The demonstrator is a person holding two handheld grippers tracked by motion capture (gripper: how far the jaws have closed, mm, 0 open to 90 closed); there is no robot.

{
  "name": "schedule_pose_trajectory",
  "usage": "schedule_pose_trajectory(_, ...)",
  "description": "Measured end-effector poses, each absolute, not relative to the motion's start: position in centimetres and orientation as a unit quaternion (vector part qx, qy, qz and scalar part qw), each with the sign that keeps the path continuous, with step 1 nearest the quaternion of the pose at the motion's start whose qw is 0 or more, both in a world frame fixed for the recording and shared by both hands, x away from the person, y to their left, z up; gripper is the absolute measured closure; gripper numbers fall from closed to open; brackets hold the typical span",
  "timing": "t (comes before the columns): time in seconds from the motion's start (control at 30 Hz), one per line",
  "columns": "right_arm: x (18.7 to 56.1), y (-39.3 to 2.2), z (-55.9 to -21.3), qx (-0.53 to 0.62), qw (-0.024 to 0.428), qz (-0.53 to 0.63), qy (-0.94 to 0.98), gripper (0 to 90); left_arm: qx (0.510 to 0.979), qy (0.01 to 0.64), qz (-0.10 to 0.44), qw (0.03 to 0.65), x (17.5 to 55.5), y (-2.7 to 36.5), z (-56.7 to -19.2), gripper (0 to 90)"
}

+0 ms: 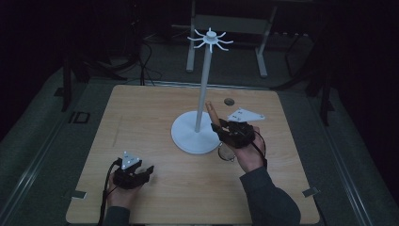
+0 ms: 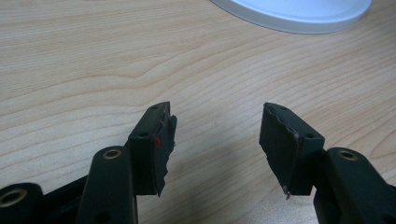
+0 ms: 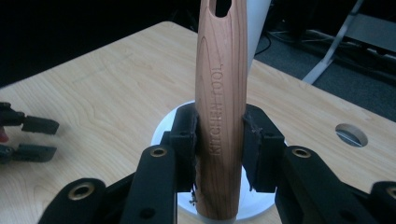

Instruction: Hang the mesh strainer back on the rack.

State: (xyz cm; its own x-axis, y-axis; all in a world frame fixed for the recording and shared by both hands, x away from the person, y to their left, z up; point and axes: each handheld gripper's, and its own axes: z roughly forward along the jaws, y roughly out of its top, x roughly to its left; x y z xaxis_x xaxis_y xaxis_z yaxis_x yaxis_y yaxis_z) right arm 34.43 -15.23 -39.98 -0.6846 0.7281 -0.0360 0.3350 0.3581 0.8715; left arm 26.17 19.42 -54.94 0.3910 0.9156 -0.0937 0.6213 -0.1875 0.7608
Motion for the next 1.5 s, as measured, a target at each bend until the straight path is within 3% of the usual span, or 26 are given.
schedule_pose_trajectory(1.5,35.1,-17.1,-35.2,0.343,0.241,0.52,0.744,68.1,0.745,0.516,0.196,0.376,26.2,19.4,-54.9,44.0)
